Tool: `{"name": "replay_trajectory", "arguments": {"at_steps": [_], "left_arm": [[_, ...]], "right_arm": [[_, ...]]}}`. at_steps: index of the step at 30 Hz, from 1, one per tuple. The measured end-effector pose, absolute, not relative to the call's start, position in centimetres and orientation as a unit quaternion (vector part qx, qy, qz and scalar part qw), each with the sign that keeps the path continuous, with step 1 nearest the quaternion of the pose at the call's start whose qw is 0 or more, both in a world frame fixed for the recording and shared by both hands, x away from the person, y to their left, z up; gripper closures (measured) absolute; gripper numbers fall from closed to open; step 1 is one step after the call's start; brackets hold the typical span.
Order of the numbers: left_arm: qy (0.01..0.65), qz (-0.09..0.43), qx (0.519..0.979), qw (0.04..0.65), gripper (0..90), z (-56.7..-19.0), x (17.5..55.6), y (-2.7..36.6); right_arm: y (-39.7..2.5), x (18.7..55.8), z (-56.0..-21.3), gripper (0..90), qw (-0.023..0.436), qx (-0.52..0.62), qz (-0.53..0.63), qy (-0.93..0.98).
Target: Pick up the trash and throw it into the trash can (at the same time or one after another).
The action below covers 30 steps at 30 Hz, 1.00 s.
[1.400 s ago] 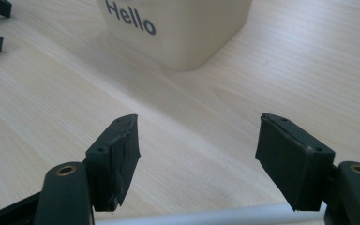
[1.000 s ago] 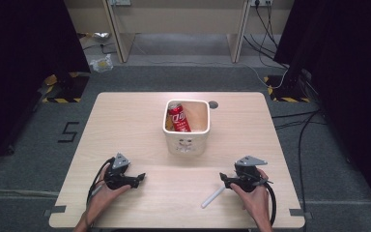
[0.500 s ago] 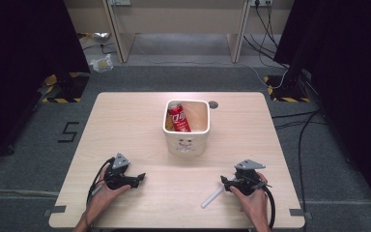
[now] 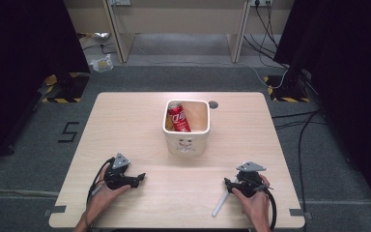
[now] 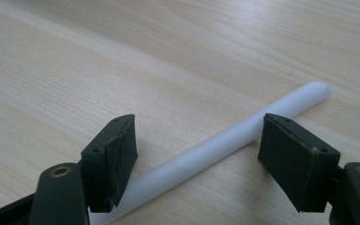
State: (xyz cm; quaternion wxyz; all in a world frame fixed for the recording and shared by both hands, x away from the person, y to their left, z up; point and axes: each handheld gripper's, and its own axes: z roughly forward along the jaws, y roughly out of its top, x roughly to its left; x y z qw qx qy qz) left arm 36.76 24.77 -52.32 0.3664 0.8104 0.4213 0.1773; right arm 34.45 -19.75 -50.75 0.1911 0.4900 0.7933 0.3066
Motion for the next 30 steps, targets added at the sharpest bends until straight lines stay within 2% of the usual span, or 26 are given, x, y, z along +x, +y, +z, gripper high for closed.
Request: {"name": "replay_trajectory", "arguments": {"at_steps": [4, 5, 6, 7, 13, 17, 21, 30], "left_arm": [[0.421, 0.177, 0.811, 0.367, 14.0, -52.3, 36.8, 24.8], [0.421, 0.178, 0.81, 0.368, 14.0, -52.3, 36.8, 24.7], [0.421, 0.178, 0.81, 0.368, 14.0, -52.3, 36.8, 24.7], [0.421, 0.178, 0.81, 0.368, 14.0, -52.3, 36.8, 24.7], [0.421, 0.179, 0.81, 0.367, 14.0, -52.3, 36.8, 24.7], [0.421, 0.179, 0.81, 0.367, 14.0, -52.3, 36.8, 24.7], [0.42, 0.178, 0.81, 0.368, 14.0, -52.3, 36.8, 24.7], [0.42, 0.178, 0.81, 0.368, 14.0, -52.3, 36.8, 24.7]], "right_arm": [[-19.8, 34.6, -50.8, 32.1, 0.193, 0.485, 0.309, 0.795], [-19.8, 34.6, -50.7, 34.5, 0.192, 0.484, 0.31, 0.796], [-19.9, 34.7, -50.7, 40.9, 0.191, 0.479, 0.311, 0.798], [-19.9, 34.7, -50.7, 40.9, 0.191, 0.479, 0.311, 0.798], [-20.3, 35.2, -50.6, 60.5, 0.184, 0.463, 0.325, 0.804], [-20.5, 35.8, -50.6, 66.5, 0.18, 0.452, 0.327, 0.81], [-20.4, 36.0, -50.5, 68.8, 0.178, 0.449, 0.326, 0.813], [-20.6, 34.5, -50.2, 65.6, 0.17, 0.458, 0.33, 0.808]]}}
